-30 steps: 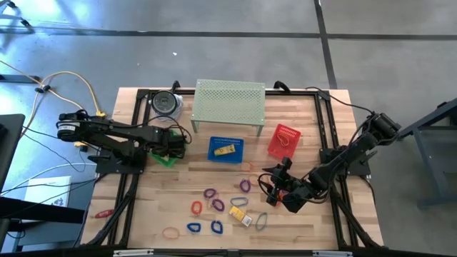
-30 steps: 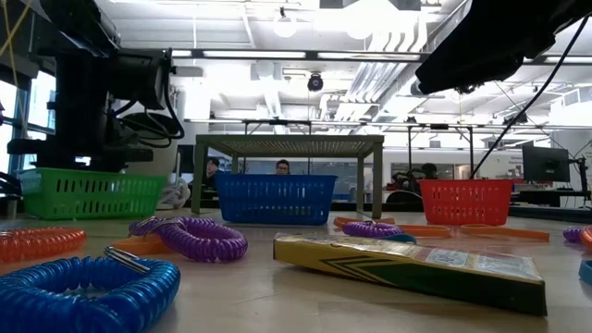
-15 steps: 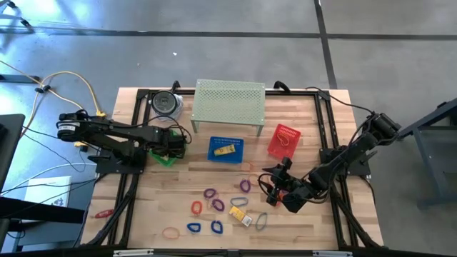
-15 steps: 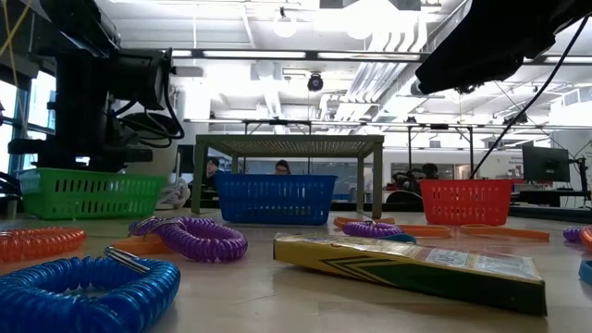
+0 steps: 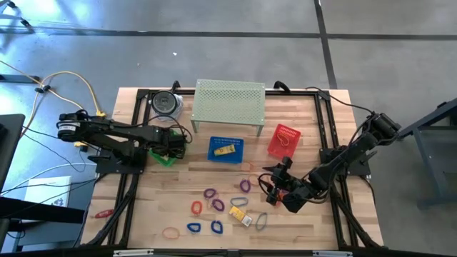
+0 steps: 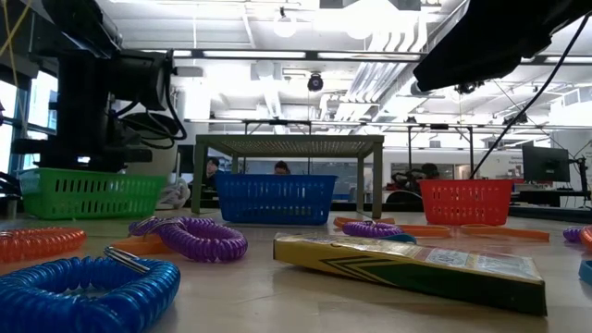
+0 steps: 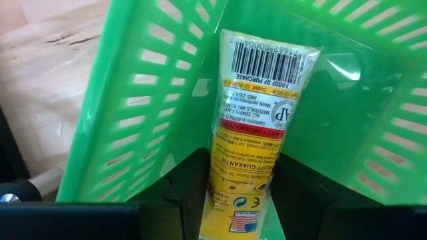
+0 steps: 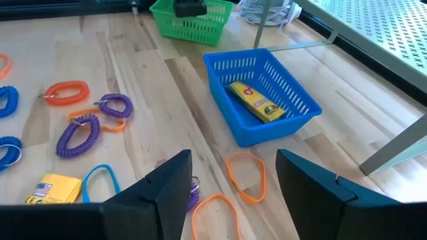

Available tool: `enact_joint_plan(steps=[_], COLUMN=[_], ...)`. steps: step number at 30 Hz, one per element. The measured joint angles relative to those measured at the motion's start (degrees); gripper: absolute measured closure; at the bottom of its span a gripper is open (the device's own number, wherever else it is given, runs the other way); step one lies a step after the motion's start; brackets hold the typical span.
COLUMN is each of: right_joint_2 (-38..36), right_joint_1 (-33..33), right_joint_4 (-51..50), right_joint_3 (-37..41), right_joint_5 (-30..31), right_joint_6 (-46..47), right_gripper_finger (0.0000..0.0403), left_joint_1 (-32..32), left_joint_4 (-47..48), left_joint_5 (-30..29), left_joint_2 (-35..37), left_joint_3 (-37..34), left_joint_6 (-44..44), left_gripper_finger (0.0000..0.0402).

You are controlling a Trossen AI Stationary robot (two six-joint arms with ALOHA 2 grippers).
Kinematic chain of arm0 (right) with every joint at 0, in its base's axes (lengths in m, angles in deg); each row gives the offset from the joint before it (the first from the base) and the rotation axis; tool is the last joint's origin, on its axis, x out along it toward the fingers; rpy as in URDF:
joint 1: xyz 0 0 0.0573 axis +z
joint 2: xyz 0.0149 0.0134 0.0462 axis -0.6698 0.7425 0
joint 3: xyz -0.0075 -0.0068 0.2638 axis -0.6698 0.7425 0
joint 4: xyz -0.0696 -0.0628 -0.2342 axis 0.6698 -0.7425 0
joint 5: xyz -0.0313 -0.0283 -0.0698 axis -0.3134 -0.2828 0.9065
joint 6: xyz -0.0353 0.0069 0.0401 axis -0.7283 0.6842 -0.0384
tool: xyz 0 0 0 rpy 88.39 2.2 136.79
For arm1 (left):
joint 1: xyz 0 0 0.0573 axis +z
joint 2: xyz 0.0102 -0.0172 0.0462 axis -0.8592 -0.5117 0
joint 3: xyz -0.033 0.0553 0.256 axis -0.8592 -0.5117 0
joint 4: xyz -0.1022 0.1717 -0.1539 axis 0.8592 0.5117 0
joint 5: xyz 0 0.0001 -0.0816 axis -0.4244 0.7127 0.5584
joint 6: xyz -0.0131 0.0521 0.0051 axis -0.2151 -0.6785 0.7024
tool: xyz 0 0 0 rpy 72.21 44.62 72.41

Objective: Pick & Place Office Desk Supplies
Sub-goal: Put the crayon box from the green bin into the blue bin

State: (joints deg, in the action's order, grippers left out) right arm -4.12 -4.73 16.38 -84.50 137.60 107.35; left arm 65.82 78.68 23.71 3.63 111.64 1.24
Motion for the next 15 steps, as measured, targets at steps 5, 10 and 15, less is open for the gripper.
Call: enact_joint_plan(steps=[5, 10, 15], right_joint_2=[0.0, 0.0, 0.0], right_joint_1=[0.0, -0.22, -1.03], right_joint_4=[0.01, 0.02, 0.02], right_joint_3=[-0.02, -0.02, -0.02], right_joint_5=[0.0, 0.0, -0.31], right_joint_6=[0.0, 0.0, 0.02], right_gripper_finger=[0.0196, 0.0196, 0.0196], left_joint_1=[-0.19, -1.63, -2.8], left_joint_4=[0.15, 0.06, 0.03], left_joint_5=[-0.23, 0.14, -0.34], left_joint_2=[0.11, 0.04, 0.04], left_joint_3=[0.39, 1.87, 3.01], left_joint_6=[-0.48, -2.25, -2.59], left_gripper_finger=[0.0259, 0.0259, 0.0259])
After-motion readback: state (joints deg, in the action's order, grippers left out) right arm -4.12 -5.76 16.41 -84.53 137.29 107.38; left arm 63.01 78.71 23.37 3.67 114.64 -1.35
